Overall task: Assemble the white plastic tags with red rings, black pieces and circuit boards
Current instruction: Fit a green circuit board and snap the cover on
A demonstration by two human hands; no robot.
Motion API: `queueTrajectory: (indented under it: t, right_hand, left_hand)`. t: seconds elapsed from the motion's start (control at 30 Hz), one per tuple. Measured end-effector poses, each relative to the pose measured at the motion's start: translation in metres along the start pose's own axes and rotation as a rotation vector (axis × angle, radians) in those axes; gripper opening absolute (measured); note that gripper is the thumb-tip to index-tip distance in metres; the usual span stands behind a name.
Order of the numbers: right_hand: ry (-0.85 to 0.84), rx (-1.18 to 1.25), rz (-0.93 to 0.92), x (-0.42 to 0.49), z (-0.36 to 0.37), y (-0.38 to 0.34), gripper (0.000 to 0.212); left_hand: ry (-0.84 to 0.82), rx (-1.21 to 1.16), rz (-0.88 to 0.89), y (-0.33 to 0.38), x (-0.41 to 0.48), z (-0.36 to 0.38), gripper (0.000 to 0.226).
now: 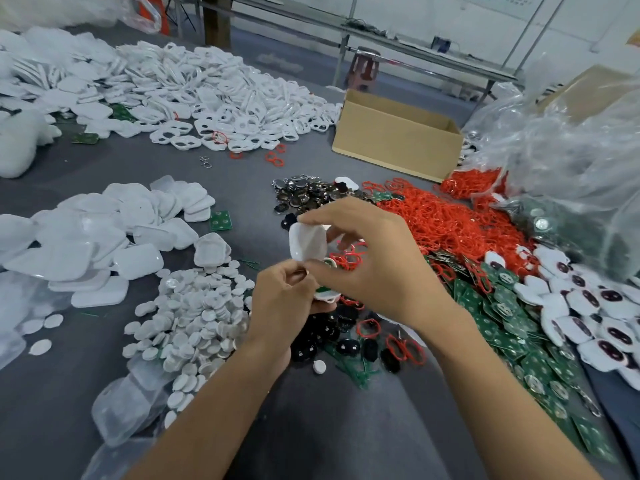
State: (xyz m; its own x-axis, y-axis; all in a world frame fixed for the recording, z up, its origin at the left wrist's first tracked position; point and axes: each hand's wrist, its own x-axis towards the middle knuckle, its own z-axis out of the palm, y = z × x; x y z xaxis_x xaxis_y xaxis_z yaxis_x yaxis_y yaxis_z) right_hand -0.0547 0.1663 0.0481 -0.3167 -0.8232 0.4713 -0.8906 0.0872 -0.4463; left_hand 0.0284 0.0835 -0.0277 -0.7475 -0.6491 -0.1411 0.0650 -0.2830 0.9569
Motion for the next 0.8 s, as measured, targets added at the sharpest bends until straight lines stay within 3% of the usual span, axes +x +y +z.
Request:
queueTrajectory:
  t: [0.27, 0.53, 0.67, 0.73, 0.8]
  right_hand:
    - [0.123, 0.065, -0.024, -0.029, -0.008, 0.003, 0.038]
    - [0.067, 0.357, 0.074, -0.031, -0.004, 0.002, 0.041]
    - [0.068, 0.718, 0.249, -0.029, -0.004, -0.001, 0.031]
    - [0.088, 1.066, 0.427, -0.025, -0.007, -0.004, 0.021]
    - [0.066, 1.445, 0.605, -0.022, -0.009, -0.005, 0.024]
  left_hand:
    - [-0.003, -0.009, -0.022, 0.001, -0.001, 0.002, 0.020]
    - [-0.009, -0.016, -0.017, 0.001, -0.001, 0.000, 0.028]
    - [0.008, -0.033, -0.045, 0.000, 0.002, 0.002, 0.018]
    - [0.027, -0.038, -0.064, 0.000, 0.003, 0.002, 0.015]
    - [0.046, -0.037, -0.073, 0.000, 0.003, 0.002, 0.014]
